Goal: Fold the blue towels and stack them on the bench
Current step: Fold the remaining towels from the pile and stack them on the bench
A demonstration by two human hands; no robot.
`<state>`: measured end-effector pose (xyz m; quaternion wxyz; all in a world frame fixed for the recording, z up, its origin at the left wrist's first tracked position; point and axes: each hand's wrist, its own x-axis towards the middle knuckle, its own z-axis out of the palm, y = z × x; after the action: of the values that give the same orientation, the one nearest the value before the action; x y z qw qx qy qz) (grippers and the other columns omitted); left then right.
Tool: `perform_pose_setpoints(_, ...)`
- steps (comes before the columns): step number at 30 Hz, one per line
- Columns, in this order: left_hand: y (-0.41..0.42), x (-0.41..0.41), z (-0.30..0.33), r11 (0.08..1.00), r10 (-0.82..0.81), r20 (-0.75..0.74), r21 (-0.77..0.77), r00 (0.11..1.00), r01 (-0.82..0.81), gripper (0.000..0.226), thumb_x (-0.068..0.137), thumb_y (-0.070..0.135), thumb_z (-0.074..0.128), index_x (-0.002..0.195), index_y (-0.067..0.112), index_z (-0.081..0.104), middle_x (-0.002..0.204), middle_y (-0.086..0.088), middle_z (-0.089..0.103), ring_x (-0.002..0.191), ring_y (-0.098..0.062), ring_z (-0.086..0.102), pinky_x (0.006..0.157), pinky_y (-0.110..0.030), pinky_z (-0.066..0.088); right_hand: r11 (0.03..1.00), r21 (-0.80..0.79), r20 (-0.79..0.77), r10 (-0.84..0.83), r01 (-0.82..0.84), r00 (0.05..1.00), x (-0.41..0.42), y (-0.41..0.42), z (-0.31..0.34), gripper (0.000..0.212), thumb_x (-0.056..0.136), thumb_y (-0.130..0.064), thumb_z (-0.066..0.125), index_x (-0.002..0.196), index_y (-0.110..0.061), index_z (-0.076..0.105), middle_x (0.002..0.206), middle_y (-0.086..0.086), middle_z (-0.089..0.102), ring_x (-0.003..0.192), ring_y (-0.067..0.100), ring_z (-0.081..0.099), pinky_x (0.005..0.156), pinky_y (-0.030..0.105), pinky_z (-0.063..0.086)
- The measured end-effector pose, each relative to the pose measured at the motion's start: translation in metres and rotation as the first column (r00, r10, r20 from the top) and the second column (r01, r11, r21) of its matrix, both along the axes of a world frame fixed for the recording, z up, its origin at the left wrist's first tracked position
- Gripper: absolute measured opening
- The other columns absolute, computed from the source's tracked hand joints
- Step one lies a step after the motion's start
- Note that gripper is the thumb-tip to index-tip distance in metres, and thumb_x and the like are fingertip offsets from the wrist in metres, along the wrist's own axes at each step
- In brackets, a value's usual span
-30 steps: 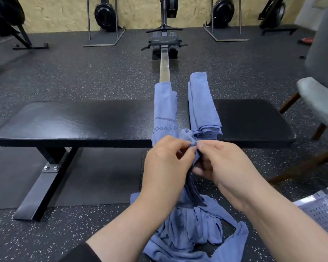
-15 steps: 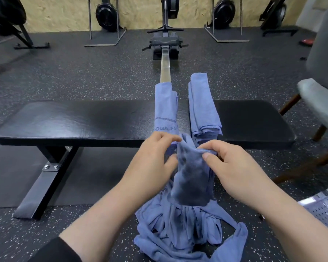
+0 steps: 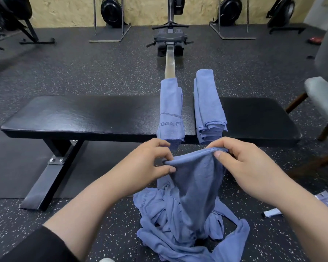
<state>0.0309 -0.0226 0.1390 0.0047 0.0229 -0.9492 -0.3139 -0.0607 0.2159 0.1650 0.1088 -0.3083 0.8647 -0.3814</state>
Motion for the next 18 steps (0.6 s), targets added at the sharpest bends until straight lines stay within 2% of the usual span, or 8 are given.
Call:
perform_pose_setpoints(3,0.001,0.006,0.005,0.984,-0.066,-0.084,0.159,0.994,0.079,0.021,0.087,0.029,0.078,0.080,0.042,0.064,0.133,0.028,0.052,0.128,0.009,0.047,0.105,-0.013,0.034,1.000,-0.023,0.007,-0.018,0.018,1.000,-0.003,0.001,0.001,0.026,0.102,-0.019,0.055,0.094,-0.039,0.069,0.087,-0.028,0.070,0.083,-0.008,0.061,0.069,0.007,0.041)
perform_pose_setpoints(5,0.000,0.008,0.008,0.978,-0.071,-0.095,0.188,0.993,0.088,0.016,0.086,0.031,0.079,0.079,0.037,0.066,0.132,0.027,0.054,0.128,0.009,0.047,0.103,-0.009,0.033,0.999,-0.034,0.001,-0.036,0.036,0.999,-0.005,0.002,0.003,0.026,0.102,-0.017,0.055,0.093,-0.037,0.069,0.081,-0.029,0.069,0.076,-0.009,0.060,0.066,0.007,0.040)
perform_pose_setpoints(7,-0.006,0.008,0.008,0.991,-0.071,-0.069,0.111,0.995,0.078,0.016,0.086,0.040,0.076,0.076,0.031,0.066,0.131,0.026,0.055,0.127,0.007,0.047,0.106,-0.015,0.034,0.998,-0.035,0.001,-0.050,0.050,0.999,-0.007,0.003,0.005,0.025,0.103,-0.016,0.054,0.094,-0.034,0.069,0.070,-0.031,0.065,0.065,-0.009,0.058,0.061,0.008,0.039)
perform_pose_setpoints(9,-0.015,0.005,0.006,0.996,-0.048,-0.050,-0.071,0.998,0.044,0.026,0.084,0.056,0.068,0.075,0.032,0.064,0.129,0.022,0.055,0.123,0.001,0.048,0.107,-0.029,0.038,0.999,-0.012,-0.004,-0.046,0.046,0.999,-0.008,0.003,0.004,0.023,0.103,-0.016,0.054,0.095,-0.032,0.070,0.064,-0.033,0.062,0.061,-0.010,0.056,0.059,0.008,0.038)
perform_pose_setpoints(12,-0.016,0.004,0.008,0.965,0.025,-0.087,-0.260,0.996,-0.046,0.032,0.086,0.064,0.055,0.078,0.034,0.066,0.118,0.018,0.061,0.110,-0.010,0.055,0.096,-0.038,0.046,0.998,0.044,-0.015,-0.048,0.049,0.999,-0.009,0.001,-0.001,0.024,0.103,-0.017,0.055,0.093,-0.033,0.069,0.066,-0.036,0.061,0.064,-0.011,0.055,0.059,0.007,0.037)
perform_pose_setpoints(15,-0.012,0.003,0.014,0.955,0.037,-0.259,-0.274,0.965,-0.110,0.033,0.084,0.062,0.051,0.071,0.033,0.059,0.096,0.014,0.068,0.089,-0.016,0.061,0.080,-0.041,0.052,0.995,0.043,-0.045,-0.084,0.086,0.995,-0.010,0.000,-0.001,0.024,0.102,-0.018,0.055,0.091,-0.034,0.068,0.068,-0.034,0.062,0.063,-0.008,0.054,0.058,0.008,0.037)
perform_pose_setpoints(18,-0.013,0.000,0.017,0.963,0.139,-0.325,-0.174,0.935,-0.204,0.028,0.084,0.044,0.073,0.068,0.033,0.054,0.083,0.010,0.069,0.079,-0.015,0.061,0.075,-0.040,0.051,0.994,0.025,-0.050,-0.105,0.106,0.993,-0.014,-0.002,-0.001,0.022,0.102,-0.021,0.055,0.091,-0.035,0.068,0.069,-0.026,0.066,0.067,-0.003,0.057,0.059,0.008,0.039)
